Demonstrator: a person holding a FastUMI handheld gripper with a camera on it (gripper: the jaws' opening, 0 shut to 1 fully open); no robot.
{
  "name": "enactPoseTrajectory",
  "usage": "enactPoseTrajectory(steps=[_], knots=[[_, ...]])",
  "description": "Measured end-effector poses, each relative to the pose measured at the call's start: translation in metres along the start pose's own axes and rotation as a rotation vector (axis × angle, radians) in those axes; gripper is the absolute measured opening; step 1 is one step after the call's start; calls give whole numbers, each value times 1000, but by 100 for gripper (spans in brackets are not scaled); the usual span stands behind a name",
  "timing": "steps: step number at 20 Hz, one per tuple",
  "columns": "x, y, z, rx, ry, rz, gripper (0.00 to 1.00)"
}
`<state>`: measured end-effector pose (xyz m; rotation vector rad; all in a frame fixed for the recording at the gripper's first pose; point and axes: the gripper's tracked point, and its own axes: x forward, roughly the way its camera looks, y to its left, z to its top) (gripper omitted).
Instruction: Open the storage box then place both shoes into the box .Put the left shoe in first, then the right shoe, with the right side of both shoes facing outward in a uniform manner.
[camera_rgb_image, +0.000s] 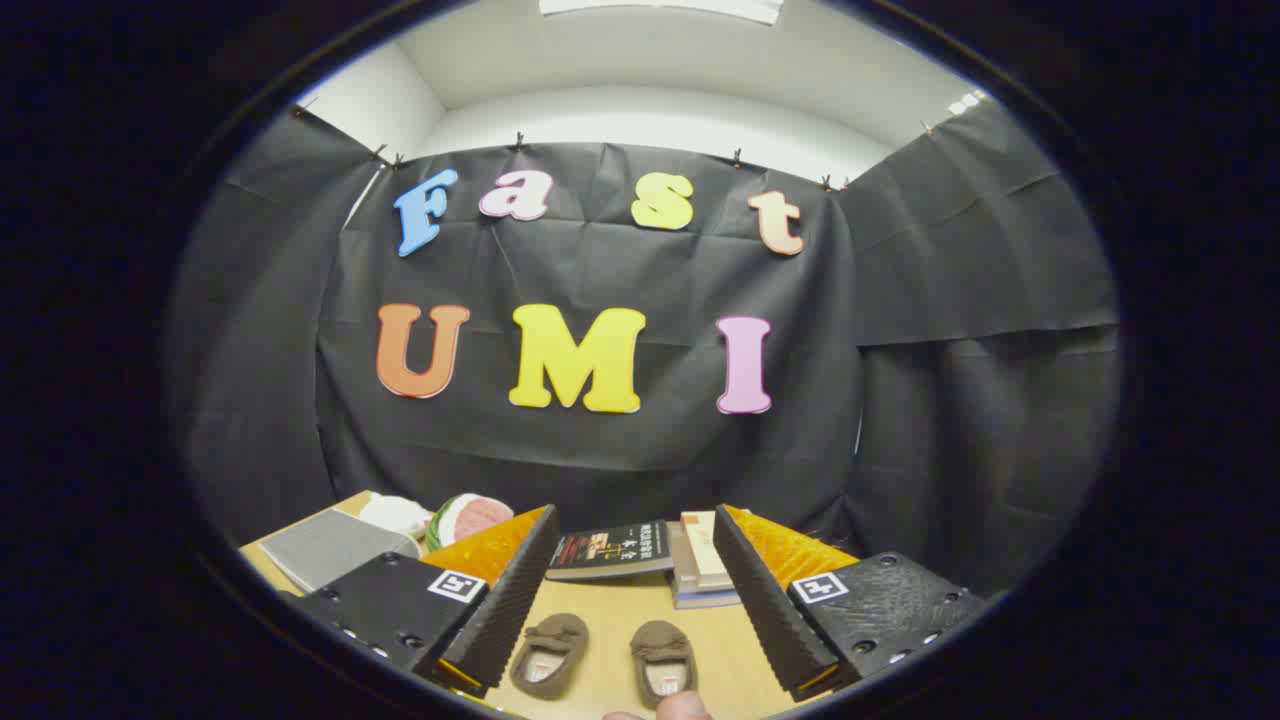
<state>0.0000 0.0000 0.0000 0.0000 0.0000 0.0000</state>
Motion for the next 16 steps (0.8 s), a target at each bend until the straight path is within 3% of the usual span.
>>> enactPoseTrajectory(steps=[16], knots=[[16,25,-9,-1,33,36,95]])
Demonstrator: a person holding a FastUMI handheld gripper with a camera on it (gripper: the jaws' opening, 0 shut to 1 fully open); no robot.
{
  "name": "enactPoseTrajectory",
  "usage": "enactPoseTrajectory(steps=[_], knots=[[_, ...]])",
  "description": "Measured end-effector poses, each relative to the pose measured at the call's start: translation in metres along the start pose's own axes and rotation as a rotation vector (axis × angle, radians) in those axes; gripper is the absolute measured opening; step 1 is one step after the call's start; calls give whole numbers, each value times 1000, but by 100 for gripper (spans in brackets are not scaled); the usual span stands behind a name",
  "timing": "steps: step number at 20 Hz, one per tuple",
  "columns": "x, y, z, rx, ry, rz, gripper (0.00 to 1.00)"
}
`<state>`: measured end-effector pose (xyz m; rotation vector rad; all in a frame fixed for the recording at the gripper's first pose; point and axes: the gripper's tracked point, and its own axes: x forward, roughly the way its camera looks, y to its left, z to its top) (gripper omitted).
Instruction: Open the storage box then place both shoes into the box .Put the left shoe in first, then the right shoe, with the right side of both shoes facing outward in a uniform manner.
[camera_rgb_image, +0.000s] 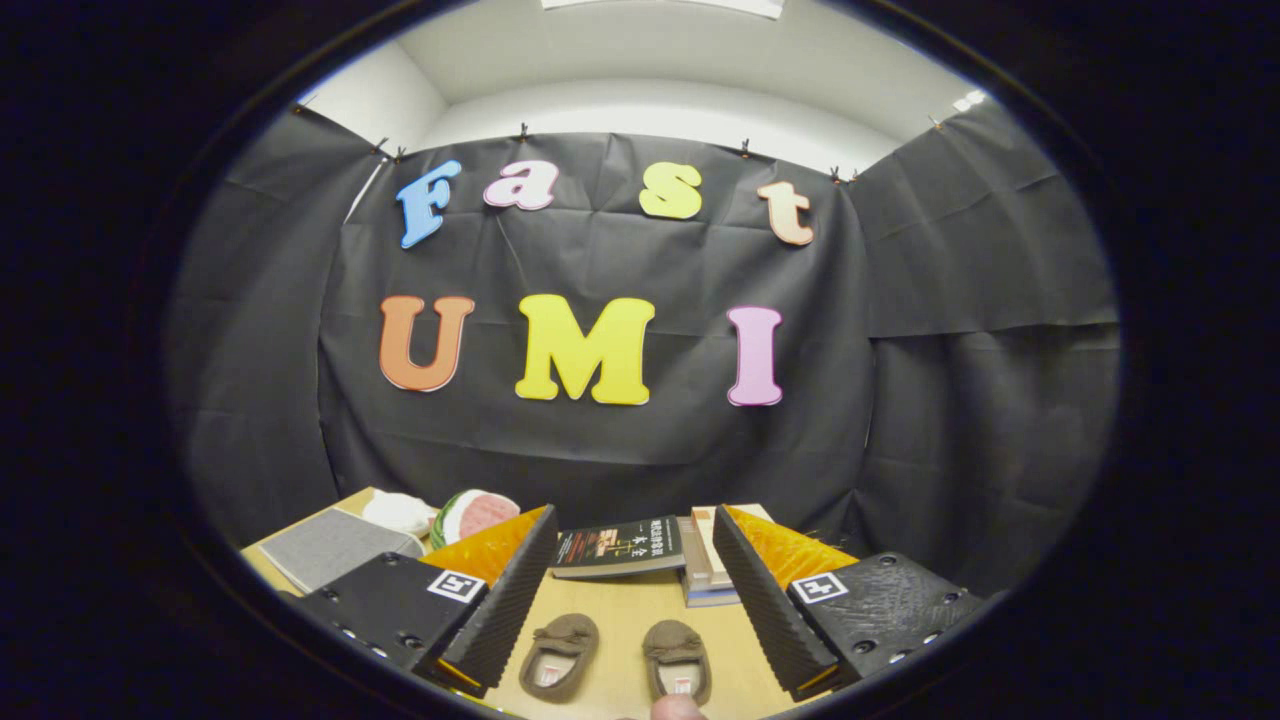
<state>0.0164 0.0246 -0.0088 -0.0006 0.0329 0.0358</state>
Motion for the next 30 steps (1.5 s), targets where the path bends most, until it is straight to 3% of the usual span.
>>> enactPoseTrajectory(steps=[14,20,30], knots=[[-1,35,-1,-14,9,93,95],[3,85,-16,-15,51,220,95],[32,172,-84,140,196,437,94]])
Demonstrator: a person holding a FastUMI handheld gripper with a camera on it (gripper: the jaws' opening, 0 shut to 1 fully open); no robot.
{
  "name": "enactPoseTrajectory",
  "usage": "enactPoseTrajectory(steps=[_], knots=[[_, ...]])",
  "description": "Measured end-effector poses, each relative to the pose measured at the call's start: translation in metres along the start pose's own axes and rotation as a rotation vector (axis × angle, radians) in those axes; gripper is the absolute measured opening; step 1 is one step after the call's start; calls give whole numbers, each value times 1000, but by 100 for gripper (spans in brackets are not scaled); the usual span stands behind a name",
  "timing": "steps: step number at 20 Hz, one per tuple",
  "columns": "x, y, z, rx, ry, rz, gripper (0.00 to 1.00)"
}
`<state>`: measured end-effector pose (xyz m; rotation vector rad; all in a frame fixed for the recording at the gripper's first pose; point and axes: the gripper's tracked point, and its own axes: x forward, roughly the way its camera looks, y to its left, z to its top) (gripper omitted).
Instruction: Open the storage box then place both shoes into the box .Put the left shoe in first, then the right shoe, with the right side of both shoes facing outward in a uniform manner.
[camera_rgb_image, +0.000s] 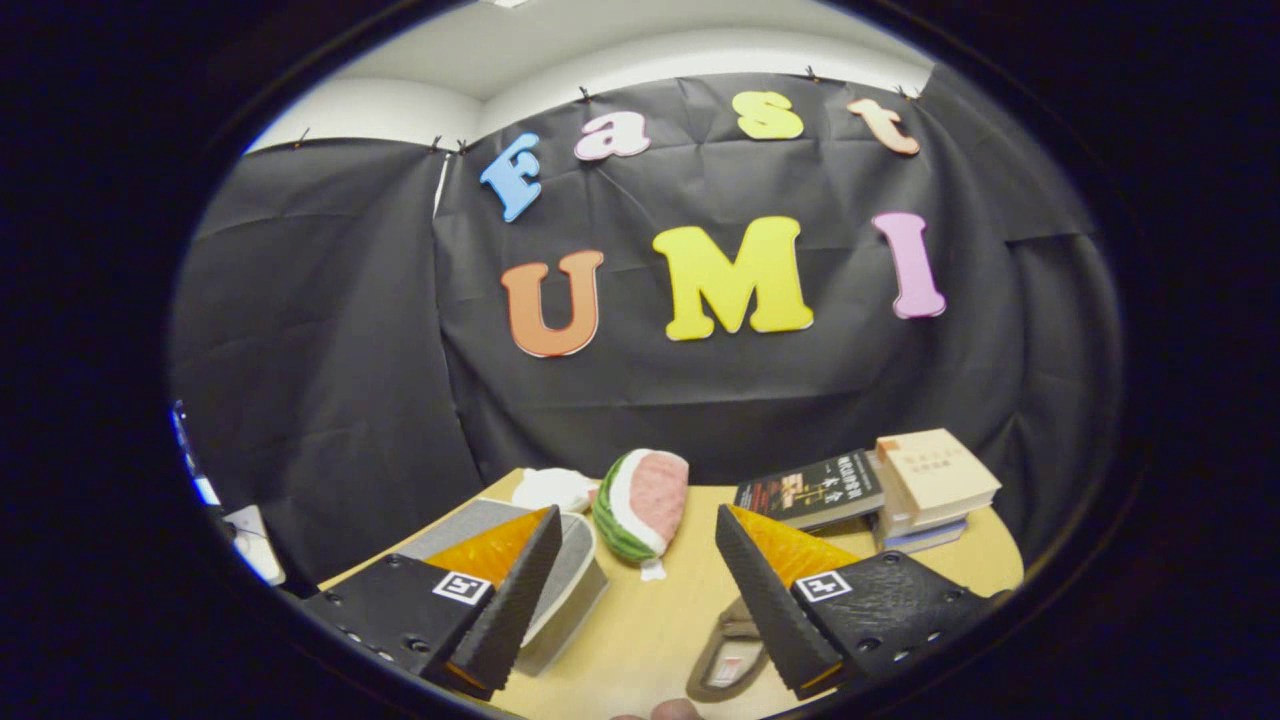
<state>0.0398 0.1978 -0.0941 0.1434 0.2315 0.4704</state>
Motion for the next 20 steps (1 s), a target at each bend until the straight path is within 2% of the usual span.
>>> enactPoseTrajectory(steps=[9,16,20], knots=[[54,61,-99,130,215,192,96],[66,71,-142,272,328,232,96],[71,72,-150,370,354,271,96]])
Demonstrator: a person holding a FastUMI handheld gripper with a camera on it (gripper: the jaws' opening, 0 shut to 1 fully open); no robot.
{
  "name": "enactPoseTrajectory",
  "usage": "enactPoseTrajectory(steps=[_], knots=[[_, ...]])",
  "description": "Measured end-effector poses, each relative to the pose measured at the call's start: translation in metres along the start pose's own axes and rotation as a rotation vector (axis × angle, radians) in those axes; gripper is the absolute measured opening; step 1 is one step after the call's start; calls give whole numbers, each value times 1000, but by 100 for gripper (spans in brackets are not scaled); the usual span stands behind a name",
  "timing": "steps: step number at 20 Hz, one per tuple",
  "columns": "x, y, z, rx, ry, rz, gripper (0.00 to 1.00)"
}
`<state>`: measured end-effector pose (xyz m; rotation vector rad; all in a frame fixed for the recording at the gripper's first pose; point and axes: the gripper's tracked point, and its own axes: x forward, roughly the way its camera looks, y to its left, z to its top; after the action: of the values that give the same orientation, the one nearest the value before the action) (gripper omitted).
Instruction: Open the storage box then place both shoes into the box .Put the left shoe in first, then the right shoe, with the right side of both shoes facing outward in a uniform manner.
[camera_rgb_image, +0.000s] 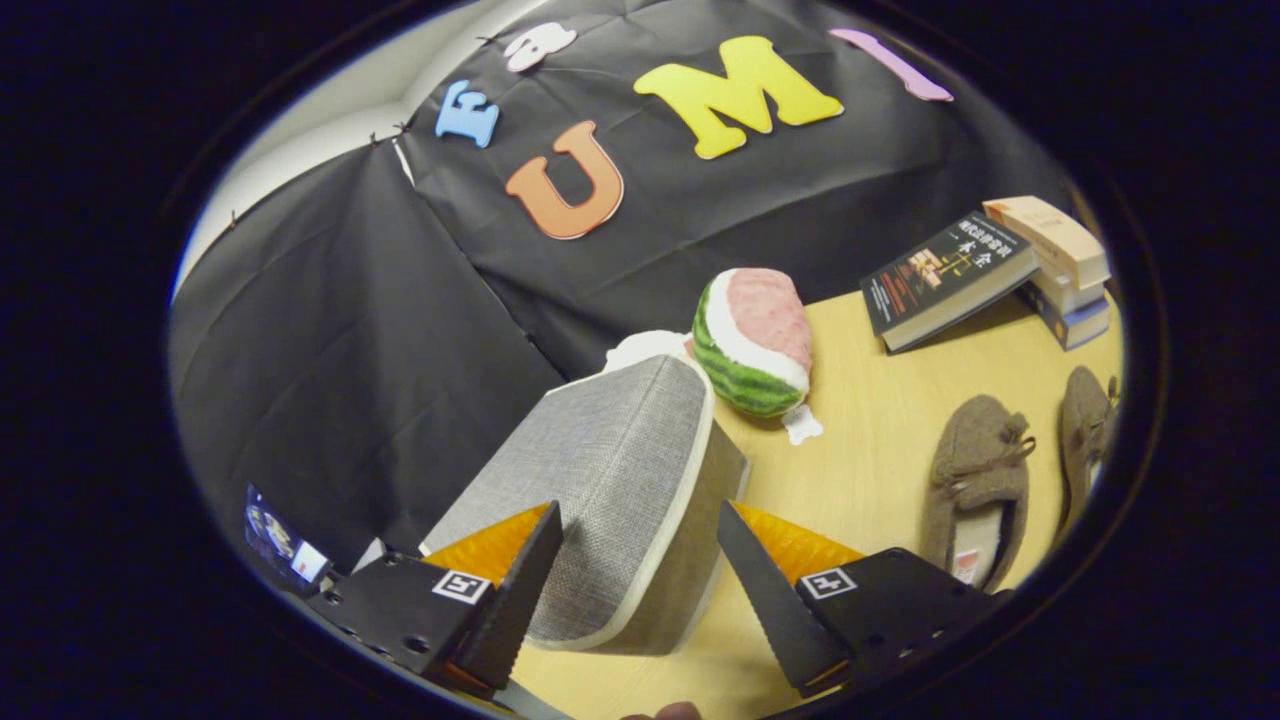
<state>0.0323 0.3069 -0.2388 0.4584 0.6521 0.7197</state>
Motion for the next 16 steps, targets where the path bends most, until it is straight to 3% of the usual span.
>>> enactPoseTrajectory(steps=[5,10,11,14,16], knots=[[12,16,-19,169,79,96,96],[15,25,-21,219,115,125,94],[11,24,-17,225,114,124,86],[6,16,-7,213,77,81,76],[-7,6,12,222,36,55,44]])
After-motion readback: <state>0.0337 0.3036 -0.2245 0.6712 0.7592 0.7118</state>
